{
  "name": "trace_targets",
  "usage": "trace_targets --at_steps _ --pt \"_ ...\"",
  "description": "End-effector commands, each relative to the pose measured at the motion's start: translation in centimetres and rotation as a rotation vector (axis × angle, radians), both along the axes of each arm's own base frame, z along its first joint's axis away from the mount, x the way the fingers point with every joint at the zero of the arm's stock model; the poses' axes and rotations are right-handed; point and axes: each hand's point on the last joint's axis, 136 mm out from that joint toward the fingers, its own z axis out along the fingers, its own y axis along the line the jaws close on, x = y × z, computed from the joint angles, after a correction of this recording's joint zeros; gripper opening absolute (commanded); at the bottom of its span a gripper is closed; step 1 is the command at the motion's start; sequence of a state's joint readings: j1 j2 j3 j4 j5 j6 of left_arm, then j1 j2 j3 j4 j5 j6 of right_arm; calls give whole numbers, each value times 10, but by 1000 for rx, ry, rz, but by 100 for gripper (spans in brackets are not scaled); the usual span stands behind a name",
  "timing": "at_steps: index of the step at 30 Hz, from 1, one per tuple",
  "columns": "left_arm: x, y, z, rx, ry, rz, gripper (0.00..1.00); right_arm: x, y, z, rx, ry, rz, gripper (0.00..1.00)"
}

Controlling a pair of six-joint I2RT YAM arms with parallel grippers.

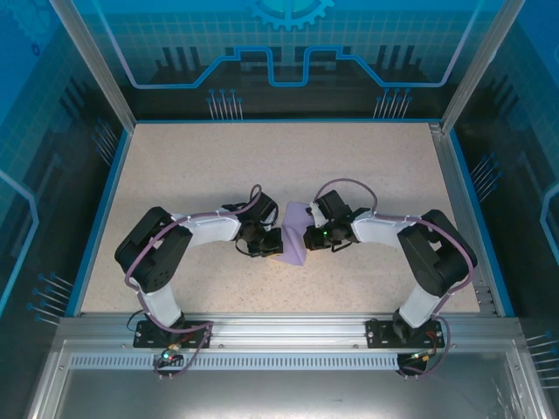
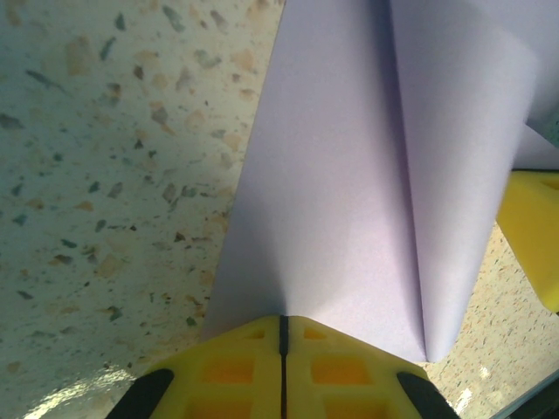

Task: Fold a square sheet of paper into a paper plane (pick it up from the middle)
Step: Fold the triangle a second time at the center of the table.

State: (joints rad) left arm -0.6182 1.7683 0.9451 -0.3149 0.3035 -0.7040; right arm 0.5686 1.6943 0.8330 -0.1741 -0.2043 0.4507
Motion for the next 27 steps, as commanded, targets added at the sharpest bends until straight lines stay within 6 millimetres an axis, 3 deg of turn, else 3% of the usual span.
trace_targets --at_steps 1,10,18,25,27 --pt "-3 4 -6 27 30 -10 9 6 -5 -1 -22 12 -16 8" --pt "-2 2 0 12 19 -4 12 2 -7 -6 -22 25 -30 8" --pt "12 -5 35 -56 -72 24 18 1 -8 -11 -28 31 -30 8" --pt "42 -21 72 -273 -138 89 0 -1 -10 -13 -35 36 -32 8" --pt "50 -31 80 -352 -140 95 0 0 -10 -14 -34 37 -33 8"
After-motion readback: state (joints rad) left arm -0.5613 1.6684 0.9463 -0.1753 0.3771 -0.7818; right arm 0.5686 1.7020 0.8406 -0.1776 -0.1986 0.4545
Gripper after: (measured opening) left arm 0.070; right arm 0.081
